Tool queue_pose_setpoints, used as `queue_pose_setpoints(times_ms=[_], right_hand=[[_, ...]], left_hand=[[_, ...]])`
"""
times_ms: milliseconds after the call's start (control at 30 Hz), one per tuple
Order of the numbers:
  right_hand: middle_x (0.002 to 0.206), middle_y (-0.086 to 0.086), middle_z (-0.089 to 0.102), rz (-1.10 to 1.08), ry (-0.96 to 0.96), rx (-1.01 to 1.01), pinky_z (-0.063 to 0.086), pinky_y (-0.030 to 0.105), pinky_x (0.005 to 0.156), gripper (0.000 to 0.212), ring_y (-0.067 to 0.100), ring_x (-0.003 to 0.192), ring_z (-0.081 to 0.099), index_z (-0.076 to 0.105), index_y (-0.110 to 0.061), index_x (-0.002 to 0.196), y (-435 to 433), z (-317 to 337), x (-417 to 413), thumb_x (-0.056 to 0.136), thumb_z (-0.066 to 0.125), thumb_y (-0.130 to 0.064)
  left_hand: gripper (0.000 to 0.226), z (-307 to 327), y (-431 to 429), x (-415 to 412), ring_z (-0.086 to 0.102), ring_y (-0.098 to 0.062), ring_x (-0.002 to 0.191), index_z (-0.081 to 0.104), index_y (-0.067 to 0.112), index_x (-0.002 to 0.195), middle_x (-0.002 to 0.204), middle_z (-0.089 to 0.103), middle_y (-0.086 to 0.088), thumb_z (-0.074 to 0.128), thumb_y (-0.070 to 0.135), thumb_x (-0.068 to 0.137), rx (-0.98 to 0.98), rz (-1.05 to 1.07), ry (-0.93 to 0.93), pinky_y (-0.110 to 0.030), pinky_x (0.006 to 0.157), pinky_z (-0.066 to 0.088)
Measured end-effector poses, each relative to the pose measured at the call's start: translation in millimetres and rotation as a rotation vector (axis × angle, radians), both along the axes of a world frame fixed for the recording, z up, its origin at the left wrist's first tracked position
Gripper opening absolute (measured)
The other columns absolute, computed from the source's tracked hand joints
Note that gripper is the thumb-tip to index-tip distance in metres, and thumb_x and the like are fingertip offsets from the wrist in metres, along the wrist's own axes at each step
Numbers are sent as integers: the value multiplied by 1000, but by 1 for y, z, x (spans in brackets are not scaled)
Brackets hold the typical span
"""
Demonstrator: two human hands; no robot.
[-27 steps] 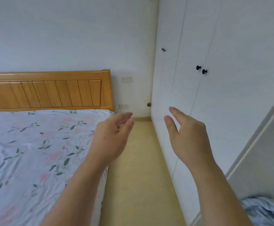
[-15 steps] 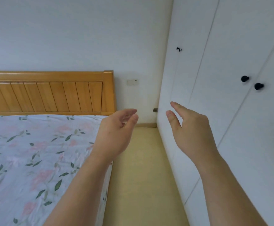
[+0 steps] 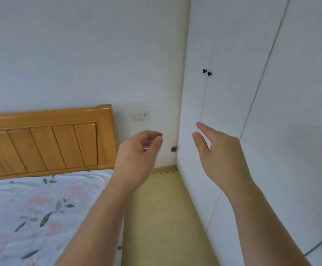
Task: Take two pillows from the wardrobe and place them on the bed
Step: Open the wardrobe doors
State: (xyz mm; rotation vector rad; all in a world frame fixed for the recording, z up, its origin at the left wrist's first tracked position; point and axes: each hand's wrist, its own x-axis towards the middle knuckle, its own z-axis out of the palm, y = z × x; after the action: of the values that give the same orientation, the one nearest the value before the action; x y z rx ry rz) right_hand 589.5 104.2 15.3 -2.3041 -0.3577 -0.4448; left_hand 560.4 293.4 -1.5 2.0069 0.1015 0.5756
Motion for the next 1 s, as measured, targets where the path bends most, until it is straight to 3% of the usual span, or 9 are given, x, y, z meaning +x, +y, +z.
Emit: queue_pose_setpoints(times_ms=[67, 133, 267, 367, 433, 667, 833, 1000], right_hand=[[100, -8, 72, -23, 18, 39, 35, 18, 80, 44, -5, 70, 53, 54, -30, 148, 10, -10, 54, 106, 47, -43], [82, -17, 63, -29, 23, 64, 37, 18, 78, 44, -8, 64, 54, 54, -30, 148, 16, -17, 100, 106, 47, -42], [117, 1, 75, -64, 11, 76, 39, 10, 73, 45, 0, 68, 57, 54, -27, 148, 24, -15, 213, 107, 47, -41], [124, 3, 73, -114, 3, 82, 45, 22, 86, 45, 20, 106, 68, 54, -27, 148, 30, 3, 298, 106, 47, -42], [124, 4, 74, -141, -25, 81, 48, 30, 94, 45, 24, 116, 67, 56, -25, 148, 36, 14, 346, 106, 47, -40], [118, 5, 76, -246, -66, 54, 54, 38, 96, 45, 28, 112, 68, 56, -22, 147, 52, 24, 470, 107, 47, -39], [111, 5, 76, -441, -42, -3, 53, 34, 89, 43, 25, 109, 68, 59, -23, 143, 66, 19, 547, 107, 44, -41], [110, 6, 77, -675, -77, 8, 55, 40, 89, 42, 28, 104, 70, 61, -20, 141, 91, 12, 605, 107, 47, -38]], left_hand=[[19, -7, 9, 56, 66, 8, 96, 74, 29, 109, 102, 74, 20, 60, 35, 97, -11, -13, 5, -16, 87, 50], [18, -9, 14, 105, 66, 8, 96, 74, 30, 107, 100, 74, 20, 60, 35, 97, -9, -33, 18, -15, 85, 49], [17, -1, 24, 222, 64, 12, 93, 73, 33, 105, 99, 73, 23, 59, 37, 97, 67, -49, 46, -6, 78, 45], [17, 18, 31, 307, 63, 11, 94, 73, 33, 105, 100, 72, 23, 59, 38, 97, 82, -66, 33, -11, 80, 46], [17, 25, 35, 356, 63, 11, 93, 73, 33, 104, 99, 73, 23, 59, 38, 97, 76, -77, 33, -9, 78, 45], [15, 24, 42, 506, 68, 2, 93, 74, 30, 102, 97, 74, 19, 60, 33, 96, 12, -191, 31, -20, 84, 51], [13, 17, 44, 621, 69, -4, 93, 72, 33, 104, 97, 74, 18, 61, 33, 95, -13, -386, 26, -28, 87, 55], [17, 4, 47, 723, 69, -6, 95, 68, 34, 109, 101, 73, 16, 60, 34, 95, -26, -640, 39, -34, 88, 56]])
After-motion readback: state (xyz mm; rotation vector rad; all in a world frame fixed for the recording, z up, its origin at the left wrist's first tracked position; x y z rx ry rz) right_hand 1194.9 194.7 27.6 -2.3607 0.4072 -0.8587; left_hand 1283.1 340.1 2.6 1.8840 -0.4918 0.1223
